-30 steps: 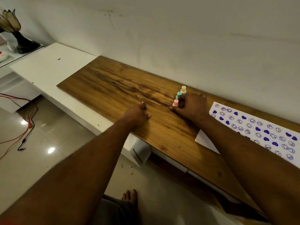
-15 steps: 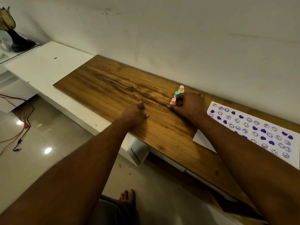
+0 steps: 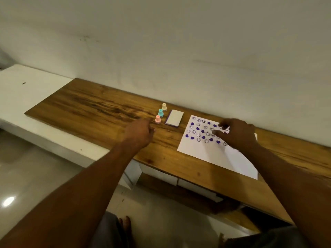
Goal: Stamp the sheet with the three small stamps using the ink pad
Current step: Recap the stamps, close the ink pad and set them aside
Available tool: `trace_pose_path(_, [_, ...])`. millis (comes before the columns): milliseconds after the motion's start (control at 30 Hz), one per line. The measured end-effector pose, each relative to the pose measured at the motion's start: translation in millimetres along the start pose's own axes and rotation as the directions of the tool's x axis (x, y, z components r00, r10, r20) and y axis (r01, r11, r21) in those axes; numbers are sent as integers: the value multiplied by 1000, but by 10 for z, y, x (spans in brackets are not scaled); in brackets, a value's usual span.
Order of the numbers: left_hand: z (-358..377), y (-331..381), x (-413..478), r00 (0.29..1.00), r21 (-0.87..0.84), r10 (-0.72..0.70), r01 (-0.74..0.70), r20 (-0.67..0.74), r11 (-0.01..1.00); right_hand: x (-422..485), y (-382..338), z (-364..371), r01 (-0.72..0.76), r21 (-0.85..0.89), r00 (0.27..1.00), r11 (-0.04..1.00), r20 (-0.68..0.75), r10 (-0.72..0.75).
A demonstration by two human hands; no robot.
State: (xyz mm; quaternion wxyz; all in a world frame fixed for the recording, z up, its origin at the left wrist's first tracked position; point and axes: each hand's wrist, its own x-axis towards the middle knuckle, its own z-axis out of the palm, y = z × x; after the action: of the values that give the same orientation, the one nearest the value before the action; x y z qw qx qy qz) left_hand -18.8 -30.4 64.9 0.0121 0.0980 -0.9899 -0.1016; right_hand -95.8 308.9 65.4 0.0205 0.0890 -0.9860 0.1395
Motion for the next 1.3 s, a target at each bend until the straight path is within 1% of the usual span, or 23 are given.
trace_pose_path(67, [73,406,-201,988,60,151,-152,29,986,-338,322,-101,-100,-65,994,993,32,102])
trace_pose_path(133, [215,729,-437,947,116,287,-304,144,946,-661,559,-177,-147,-127,980,981,114,161])
trace_pose_path(200, [341,891,-582,918,136,318,-356,238,925,-917,702,-216,-149,-129,968,980,183,171])
trace_pose_path(300, [476,986,-715,909,135,304,-352,286,926,-1202,799,-254,-115,-136,961,984,236,145])
trace_pose_path(400, [556,1044,-765,893,131,294,-355,340,926,-1304,795,-239,-52,-161,945,986,310,101])
trace_pose_path(533, [568,1094,-710,900,160,278,-346,337,925,-1334,749,-187,-60,-140,922,988,371,109])
trace_pose_path(700, [575,1019,-659,909,179,277,-342,312,922,-1270,688,-122,-59,-138,926,989,362,106])
trace_pose_path(1033, [634,965,-718,920,141,273,-321,283,936,-1277,644,-134,-60,-129,925,990,365,103])
trace_pose_path(1300, [578,982,-720,921,116,259,-303,292,946,-1248,668,-105,-54,-141,916,989,388,105])
